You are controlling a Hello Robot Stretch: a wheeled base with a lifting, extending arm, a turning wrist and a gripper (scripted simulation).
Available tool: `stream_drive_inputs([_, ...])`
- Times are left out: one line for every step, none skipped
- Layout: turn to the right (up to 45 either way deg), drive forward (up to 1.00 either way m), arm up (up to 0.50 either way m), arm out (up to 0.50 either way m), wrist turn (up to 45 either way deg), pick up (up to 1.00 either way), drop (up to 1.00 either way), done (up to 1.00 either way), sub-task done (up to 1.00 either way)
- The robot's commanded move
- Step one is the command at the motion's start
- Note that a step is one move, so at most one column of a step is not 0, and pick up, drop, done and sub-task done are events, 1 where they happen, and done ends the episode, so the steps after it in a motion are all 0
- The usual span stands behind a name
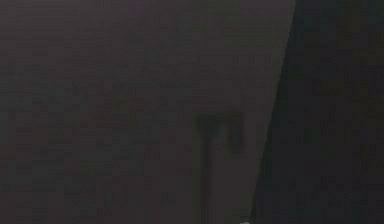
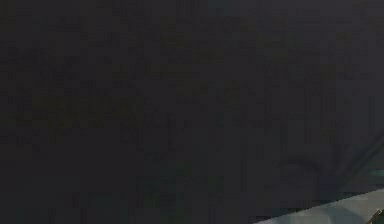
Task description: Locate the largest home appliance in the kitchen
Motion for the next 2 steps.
stream_drive_inputs([-45.0, 0.00, 0.00, 0.00, 0.0, 0.00, 0.00, 0.00, 0.00])
stream_drive_inputs([-30.0, 0.00, 0.00, 0.00, 0.0, 0.00, 0.00, 0.00, 0.00])
